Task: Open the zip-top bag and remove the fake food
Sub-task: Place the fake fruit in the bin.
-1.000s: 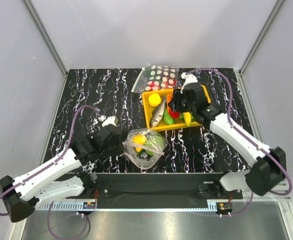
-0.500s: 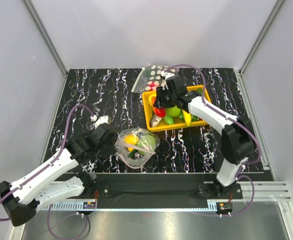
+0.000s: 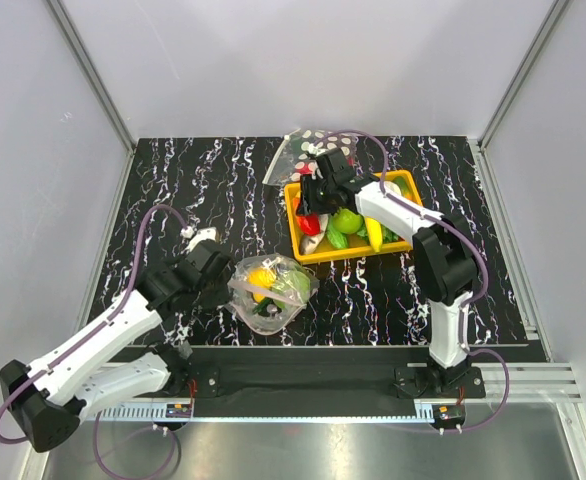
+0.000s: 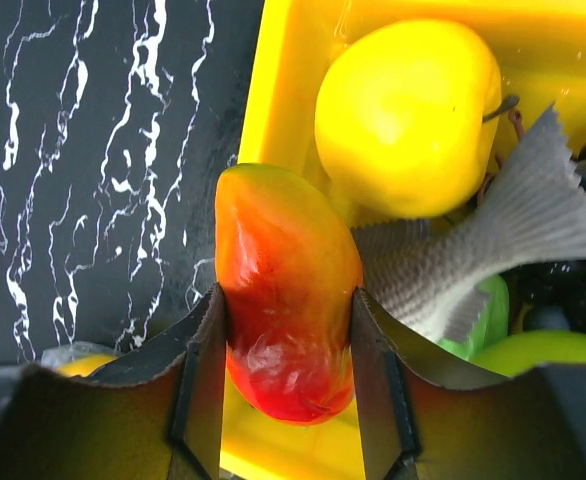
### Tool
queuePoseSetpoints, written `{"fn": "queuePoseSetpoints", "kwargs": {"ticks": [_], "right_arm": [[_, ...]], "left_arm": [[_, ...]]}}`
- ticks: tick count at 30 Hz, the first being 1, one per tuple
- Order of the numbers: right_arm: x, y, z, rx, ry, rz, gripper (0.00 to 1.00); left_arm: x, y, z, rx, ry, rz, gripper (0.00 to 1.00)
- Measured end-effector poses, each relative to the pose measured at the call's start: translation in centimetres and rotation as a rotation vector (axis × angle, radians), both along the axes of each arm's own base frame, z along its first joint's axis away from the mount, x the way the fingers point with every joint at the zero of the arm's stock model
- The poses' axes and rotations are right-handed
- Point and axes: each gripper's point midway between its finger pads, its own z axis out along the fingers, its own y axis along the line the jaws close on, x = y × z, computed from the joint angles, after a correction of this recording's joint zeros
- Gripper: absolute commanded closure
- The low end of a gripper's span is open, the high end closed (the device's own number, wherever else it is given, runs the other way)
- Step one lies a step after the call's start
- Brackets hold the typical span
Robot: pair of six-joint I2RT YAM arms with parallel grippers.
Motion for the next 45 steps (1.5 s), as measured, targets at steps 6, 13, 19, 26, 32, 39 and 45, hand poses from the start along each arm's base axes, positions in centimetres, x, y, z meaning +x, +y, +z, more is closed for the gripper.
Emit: {"fn": "queuePoseSetpoints", "kwargs": {"ticks": [6, 13, 19, 26, 32, 39, 45], "right_arm": [[1.1, 0.5, -0.5, -0.010, 0.017, -0.025, 0.85], [1.2, 0.3, -0.6, -0.017, 0.037, -0.049, 0.42], [0.9, 0.0, -0.9, -0.034, 0.050, -0.051, 0.21], [0.9, -0.1, -0.8, -0.037, 0.048, -0.050, 0.19], [0.7, -0.7, 2.6, -0.028, -0.011, -0.056, 0.19], [-2.2, -0.8, 10.4, 0.060, -0.123, -0.014, 0.28], [-11.4, 3.8, 13.4, 0.108, -0.135, 0.203, 0.56]], "left_arm": [[0.2, -0.2, -0.3, 0.005, 0.019, -0.007, 0.86], [0.7, -0.5, -0.3, 0.010, 0.030, -0.020, 0.79], [0.8, -0.7, -0.3, 0.007, 0.034, -0.029, 0.77], [0.9, -0.8, -0.2, 0.005, 0.035, -0.036, 0.76], [0.8, -0.8, -0.2, 0.005, 0.035, -0.040, 0.76], [0.7, -1.4, 0.0, -0.021, 0.042, -0.068, 0.76], [1.0, -2.4, 0.9, -0.063, 0.025, -0.100, 0.76]]}}
